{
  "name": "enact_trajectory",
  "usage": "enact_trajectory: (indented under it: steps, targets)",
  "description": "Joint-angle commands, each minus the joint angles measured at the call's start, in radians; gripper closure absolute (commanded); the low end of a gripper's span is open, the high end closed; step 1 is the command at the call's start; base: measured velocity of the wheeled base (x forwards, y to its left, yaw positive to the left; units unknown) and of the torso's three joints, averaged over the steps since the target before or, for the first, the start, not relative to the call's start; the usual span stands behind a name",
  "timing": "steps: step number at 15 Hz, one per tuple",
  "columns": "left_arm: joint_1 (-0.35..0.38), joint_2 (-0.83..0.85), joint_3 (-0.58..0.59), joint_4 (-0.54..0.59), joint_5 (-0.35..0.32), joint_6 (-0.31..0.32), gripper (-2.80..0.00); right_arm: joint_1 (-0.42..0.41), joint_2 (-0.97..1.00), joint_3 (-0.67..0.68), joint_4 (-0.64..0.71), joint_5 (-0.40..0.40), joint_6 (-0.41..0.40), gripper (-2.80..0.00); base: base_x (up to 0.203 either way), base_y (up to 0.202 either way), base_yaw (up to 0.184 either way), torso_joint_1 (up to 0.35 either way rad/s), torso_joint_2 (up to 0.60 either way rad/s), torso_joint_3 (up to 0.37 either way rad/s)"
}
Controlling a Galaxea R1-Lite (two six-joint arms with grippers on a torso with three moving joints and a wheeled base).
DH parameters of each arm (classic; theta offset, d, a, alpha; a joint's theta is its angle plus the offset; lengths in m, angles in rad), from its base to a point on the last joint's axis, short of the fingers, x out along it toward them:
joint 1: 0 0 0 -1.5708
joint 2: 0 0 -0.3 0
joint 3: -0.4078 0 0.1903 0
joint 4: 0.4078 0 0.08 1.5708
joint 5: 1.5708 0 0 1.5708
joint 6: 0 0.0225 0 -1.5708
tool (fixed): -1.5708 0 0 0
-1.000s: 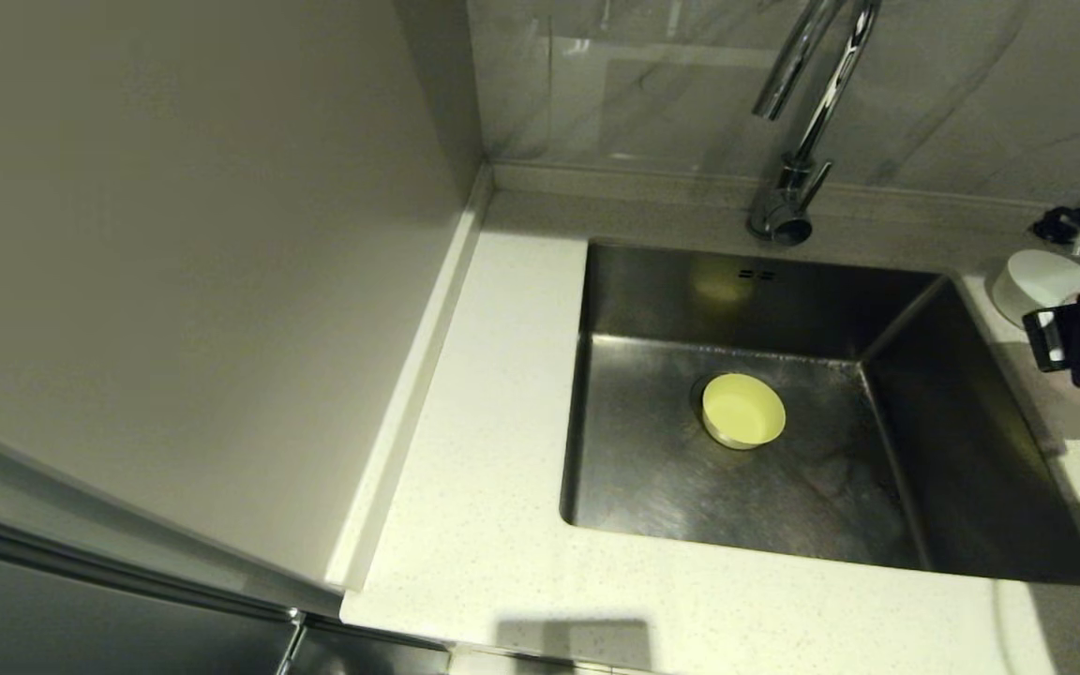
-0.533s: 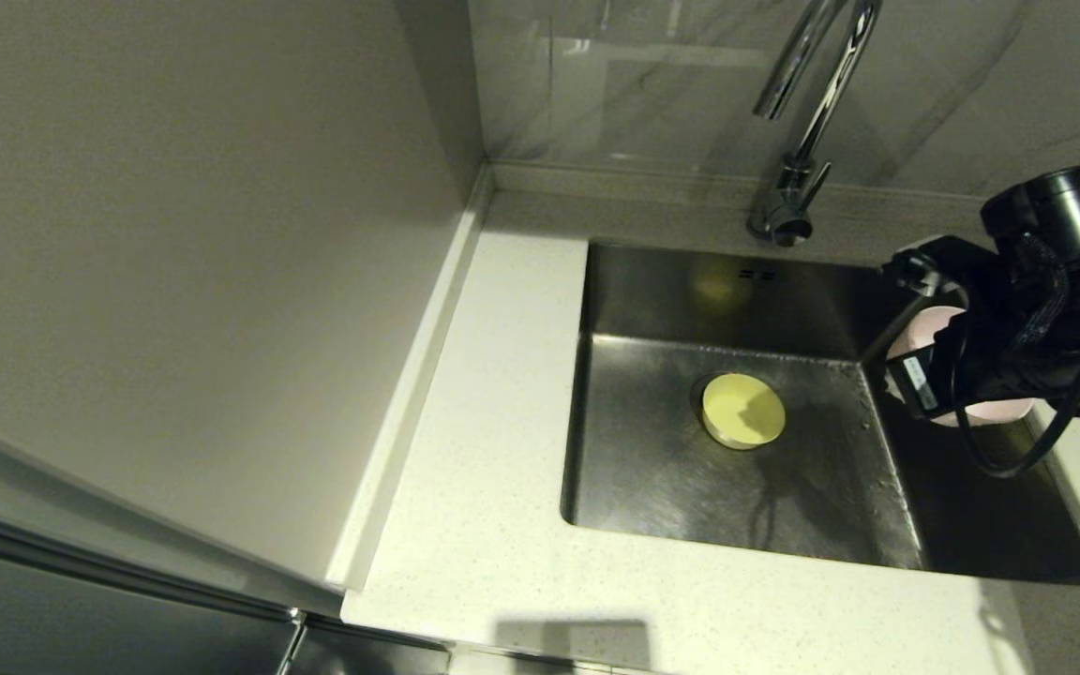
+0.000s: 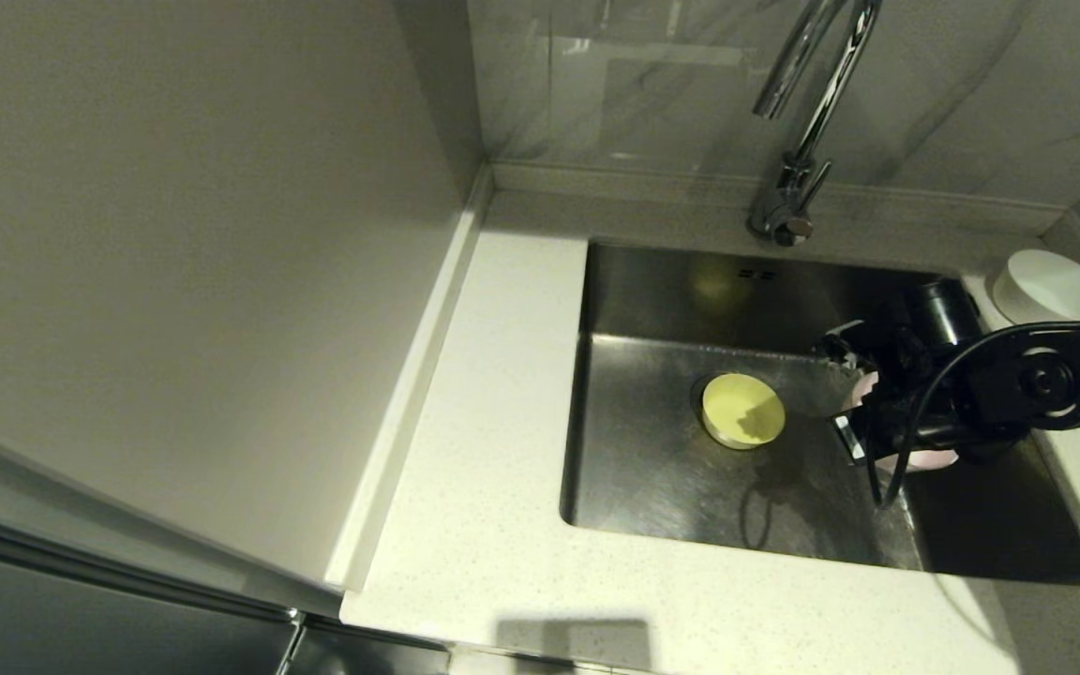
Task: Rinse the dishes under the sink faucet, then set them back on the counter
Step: Put a bowl into the sink
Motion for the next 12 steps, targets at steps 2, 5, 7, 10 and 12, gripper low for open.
enact_trajectory:
  steps: [2, 5, 7, 10, 12]
  targets:
    - [0.0, -0.002, 0.0, 0.0, 0.001, -0.001, 0.0, -0.044, 0.139, -0.041, -0.002, -0.001, -0.002, 0.0, 0.0, 0.0, 0.0, 0.0, 0.0, 0.0]
    - [0.0, -0.002, 0.0, 0.0, 0.001, -0.001, 0.0, -0.064, 0.205, -0.072, -0.001, -0.001, 0.0, 0.0, 0.0, 0.0, 0.0, 0.0, 0.0, 0.0]
    - [0.0, -0.002, 0.0, 0.0, 0.001, -0.001, 0.0, -0.078, 0.252, -0.095, -0.002, -0.001, 0.001, 0.0, 0.0, 0.0, 0.0, 0.0, 0.0, 0.0]
    - [0.0, -0.002, 0.0, 0.0, 0.001, -0.001, 0.0, -0.086, 0.323, -0.141, -0.003, -0.001, 0.001, 0.0, 0.0, 0.0, 0.0, 0.0, 0.0, 0.0]
    - [0.0, -0.002, 0.0, 0.0, 0.001, -0.001, 0.0, -0.086, 0.359, -0.169, -0.003, -0.001, 0.001, 0.0, 0.0, 0.0, 0.0, 0.0, 0.0, 0.0]
